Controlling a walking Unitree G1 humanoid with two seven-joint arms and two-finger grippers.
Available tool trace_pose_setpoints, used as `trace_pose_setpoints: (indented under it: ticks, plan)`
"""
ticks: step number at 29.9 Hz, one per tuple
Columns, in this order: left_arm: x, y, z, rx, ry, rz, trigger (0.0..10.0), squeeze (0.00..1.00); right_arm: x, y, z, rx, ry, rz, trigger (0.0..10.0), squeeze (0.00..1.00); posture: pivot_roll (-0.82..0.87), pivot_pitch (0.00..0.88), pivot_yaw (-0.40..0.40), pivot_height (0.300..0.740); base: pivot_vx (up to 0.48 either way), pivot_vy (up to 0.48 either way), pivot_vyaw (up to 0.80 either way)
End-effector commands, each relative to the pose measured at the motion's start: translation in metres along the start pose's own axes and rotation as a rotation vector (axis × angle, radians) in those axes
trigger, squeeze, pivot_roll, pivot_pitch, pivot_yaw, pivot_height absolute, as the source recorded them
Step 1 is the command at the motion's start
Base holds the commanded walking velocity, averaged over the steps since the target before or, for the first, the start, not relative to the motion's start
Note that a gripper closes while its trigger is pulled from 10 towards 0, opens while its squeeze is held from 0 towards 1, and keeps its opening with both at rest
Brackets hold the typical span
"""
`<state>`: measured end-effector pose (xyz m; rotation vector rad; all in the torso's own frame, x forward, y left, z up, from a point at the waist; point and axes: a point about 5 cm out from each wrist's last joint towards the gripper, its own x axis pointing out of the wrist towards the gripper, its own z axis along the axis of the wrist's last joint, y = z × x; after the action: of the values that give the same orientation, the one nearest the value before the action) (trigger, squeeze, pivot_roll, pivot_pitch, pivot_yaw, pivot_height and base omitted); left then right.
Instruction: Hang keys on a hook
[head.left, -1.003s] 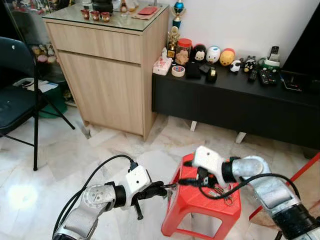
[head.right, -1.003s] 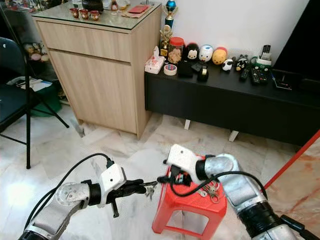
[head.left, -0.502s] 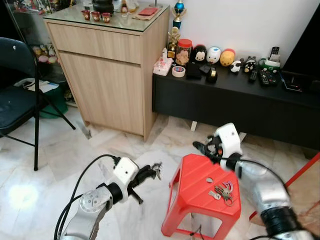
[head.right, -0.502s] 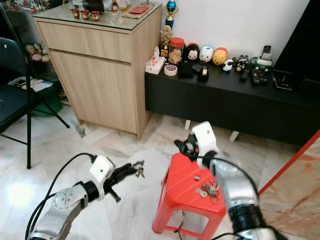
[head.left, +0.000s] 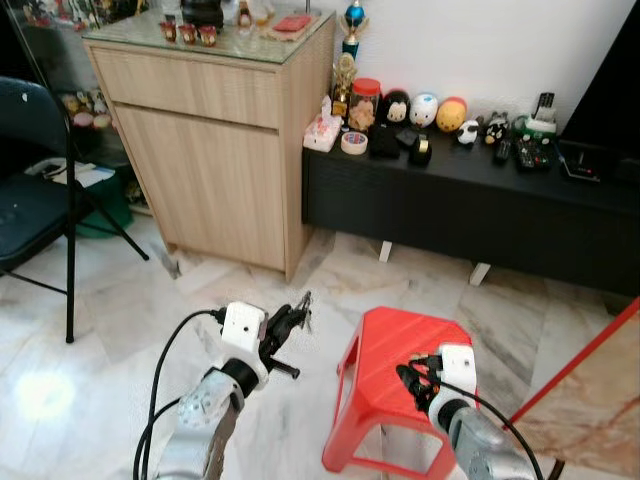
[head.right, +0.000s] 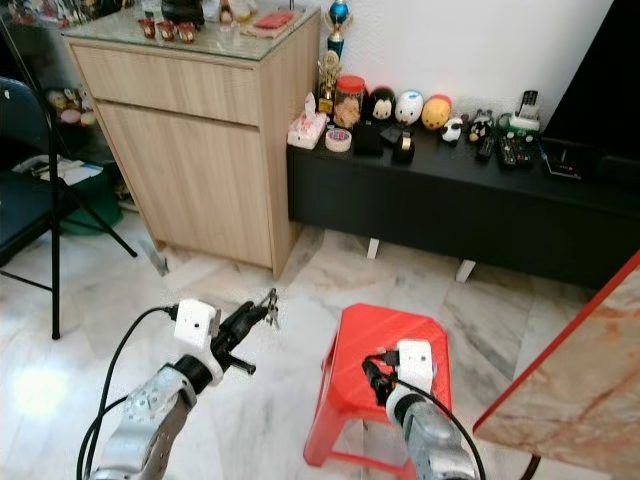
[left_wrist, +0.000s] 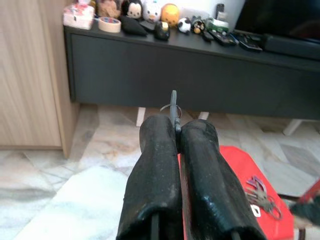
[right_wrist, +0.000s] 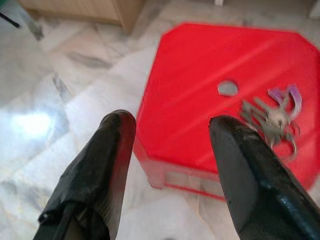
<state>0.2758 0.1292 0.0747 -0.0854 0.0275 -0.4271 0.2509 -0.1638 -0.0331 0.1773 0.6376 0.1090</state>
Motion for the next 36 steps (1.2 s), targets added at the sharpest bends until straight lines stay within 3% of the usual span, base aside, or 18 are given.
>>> trace_pose_setpoints:
  ticks: [1,7,9,10,11,12,13,15,16,17,18,20,21,25,30,36]
  plan:
    - [0.002,0.0,0.004,0.011,-0.033,0.028,10.0,0.0,-0.002,-0.003,-0.012,-0.037,0.04,-0.016,10.0,0.0,0.0,0.0,-0.082,0.74,0.0,0.0,0.0]
    - [0.003,-0.002,0.006,-0.017,-0.063,0.054,10.0,0.0,-0.01,-0.007,-0.038,0.006,0.103,-0.062,10.0,0.0,0.01,0.0,-0.08,0.74,0.0,0.0,0.0]
    - [0.005,0.001,0.015,-0.115,-0.115,0.1,10.0,0.0,-0.012,-0.008,-0.047,0.003,0.124,-0.088,10.0,0.0,0.0,0.0,-0.079,0.74,0.0,0.0,0.0]
    - [0.005,0.001,0.015,-0.115,-0.115,0.1,10.0,0.0,-0.012,-0.008,-0.047,0.003,0.124,-0.088,10.0,0.0,0.0,0.0,-0.079,0.74,0.0,0.0,0.0]
    - [0.007,0.001,0.023,-0.259,-0.162,0.119,10.0,0.0,-0.013,-0.008,-0.052,0.008,0.143,-0.101,10.0,0.0,0.0,0.0,-0.078,0.74,0.0,0.0,0.0]
    - [0.008,0.001,0.026,-0.324,-0.179,0.109,10.0,0.0,-0.014,-0.009,-0.054,0.012,0.155,-0.105,10.0,0.0,0.01,0.0,-0.079,0.74,0.0,0.0,0.0]
    - [0.009,-0.002,0.028,-0.319,-0.17,0.075,10.0,0.0,-0.015,-0.009,-0.057,0.013,0.167,-0.11,10.0,0.0,0.01,0.0,-0.079,0.74,0.0,0.0,0.0]
    - [0.011,-0.009,0.023,-0.098,-0.086,-0.014,10.0,0.0,-0.016,-0.009,-0.06,0.029,0.173,-0.116,10.0,0.0,0.02,0.0,-0.079,0.74,0.0,0.0,0.0]
    - [0.01,-0.014,0.018,0.063,-0.038,-0.091,10.0,0.0,-0.017,-0.009,-0.062,0.03,0.185,-0.116,10.0,0.0,0.02,0.0,-0.077,0.74,0.0,0.0,0.0]
    - [0.01,-0.014,0.018,0.063,-0.038,-0.091,10.0,0.0,-0.017,-0.009,-0.062,0.03,0.185,-0.116,10.0,0.0,0.02,0.0,-0.077,0.74,0.0,0.0,0.0]
    - [0.006,-0.018,0.011,0.199,0.015,-0.18,10.0,0.0,-0.018,-0.009,-0.064,0.019,0.194,-0.117,10.0,0.0,0.02,0.0,-0.073,0.74,0.0,0.0,0.0]
    - [0.005,-0.016,0.012,0.185,0.01,-0.174,10.0,0.0,-0.018,-0.009,-0.065,0.022,0.195,-0.117,10.0,0.0,0.02,0.0,-0.07,0.74,0.0,0.0,0.0]
    - [0.005,-0.01,0.017,0.128,-0.011,-0.126,10.0,0.0,-0.018,-0.013,-0.062,0.047,0.172,-0.127,10.0,0.0,0.02,0.0,-0.066,0.74,0.0,0.0,0.0]
    - [0.007,-0.002,0.019,0.045,-0.028,-0.021,10.0,0.0,-0.018,-0.019,-0.059,0.057,0.163,-0.157,10.0,0.0,0.01,0.0,-0.06,0.74,0.0,0.0,0.0]
    - [0.006,-0.001,0.018,-0.039,-0.065,0.056,10.0,0.0,-0.022,-0.03,-0.059,0.083,0.16,-0.221,10.0,0.0,0.01,0.002,-0.063,0.74,0.0,0.0,0.0]
    - [0.006,-0.001,0.017,-0.081,-0.073,0.122,10.0,0.0,-0.026,-0.039,-0.062,0.106,0.177,-0.265,10.0,0.0,0.01,0.0,-0.069,0.74,0.0,0.0,0.0]
